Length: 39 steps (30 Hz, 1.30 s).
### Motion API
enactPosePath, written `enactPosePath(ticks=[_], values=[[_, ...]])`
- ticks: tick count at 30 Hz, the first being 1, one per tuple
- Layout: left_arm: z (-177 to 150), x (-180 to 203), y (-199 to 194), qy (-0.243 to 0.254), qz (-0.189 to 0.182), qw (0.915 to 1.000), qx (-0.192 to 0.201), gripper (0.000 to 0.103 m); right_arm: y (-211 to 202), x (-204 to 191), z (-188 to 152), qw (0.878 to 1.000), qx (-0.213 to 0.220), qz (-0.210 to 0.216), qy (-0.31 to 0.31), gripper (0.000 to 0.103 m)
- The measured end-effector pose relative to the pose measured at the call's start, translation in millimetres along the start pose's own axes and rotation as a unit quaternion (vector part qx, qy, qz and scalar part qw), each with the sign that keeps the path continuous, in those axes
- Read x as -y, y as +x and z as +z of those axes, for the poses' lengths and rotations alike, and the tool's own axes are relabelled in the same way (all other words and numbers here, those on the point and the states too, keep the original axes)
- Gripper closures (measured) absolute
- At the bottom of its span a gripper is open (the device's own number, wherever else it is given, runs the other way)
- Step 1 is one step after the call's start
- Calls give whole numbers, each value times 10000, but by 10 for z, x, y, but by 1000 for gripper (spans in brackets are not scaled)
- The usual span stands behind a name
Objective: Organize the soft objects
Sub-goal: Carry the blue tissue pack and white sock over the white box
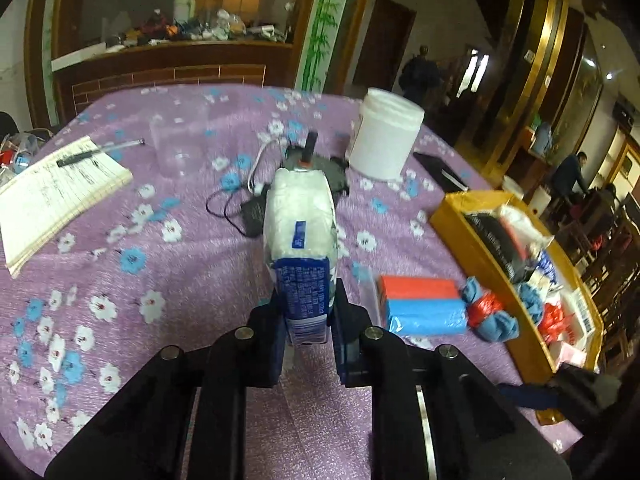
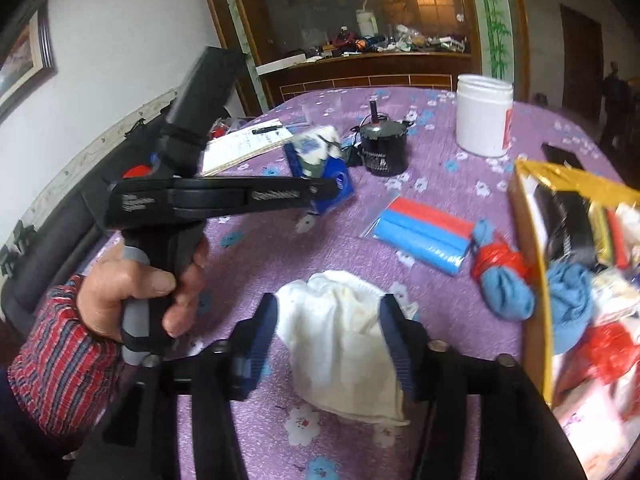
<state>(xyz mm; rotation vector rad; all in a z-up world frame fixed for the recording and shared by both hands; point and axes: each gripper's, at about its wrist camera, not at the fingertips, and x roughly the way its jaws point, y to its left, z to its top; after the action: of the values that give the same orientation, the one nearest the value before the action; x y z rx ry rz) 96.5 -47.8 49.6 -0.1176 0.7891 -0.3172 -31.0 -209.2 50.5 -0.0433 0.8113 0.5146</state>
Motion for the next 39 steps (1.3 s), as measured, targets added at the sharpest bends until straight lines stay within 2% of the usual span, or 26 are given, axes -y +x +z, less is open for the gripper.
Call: enactPosePath(ticks=[1,6,7,8,10,13,16,20,24,39], values=[[7,-4,-14,5,-15,10000,42,87,36,-12,1,9999,-85,-89,-54,32],[13,27,-133,100,35,9993,347,87,266,-123,-32,9984,-436,-180,-296,32],[18,29,-140,108,33,9992,382,87,319,-163,-57,9977,-498,-267,-382,35],[23,34,-161,120,32,9989,451,87,346,-174,-77,9972,-532,-298,-424,56],[18,38,-204,140,53,9984,554,87,417,-152,-106,9965,-667,-316,-380,90],[7,69,-259,188,35,9975,682,87,294,-92,-105,9988,-347,-200,-273,91],[-19,140,-305,296,97,9966,757,87,92,-33,-57,9998,199,-74,-67,91],[-88,287,-372,474,178,9958,762,87,-146,181,-20,9952,860,-140,435,91],[-191,446,-469,679,277,9941,794,87,-310,373,-25,9883,1284,-252,784,91],[-372,866,-571,1187,436,9879,897,86,-450,537,-11,9801,1616,-239,1129,91]])
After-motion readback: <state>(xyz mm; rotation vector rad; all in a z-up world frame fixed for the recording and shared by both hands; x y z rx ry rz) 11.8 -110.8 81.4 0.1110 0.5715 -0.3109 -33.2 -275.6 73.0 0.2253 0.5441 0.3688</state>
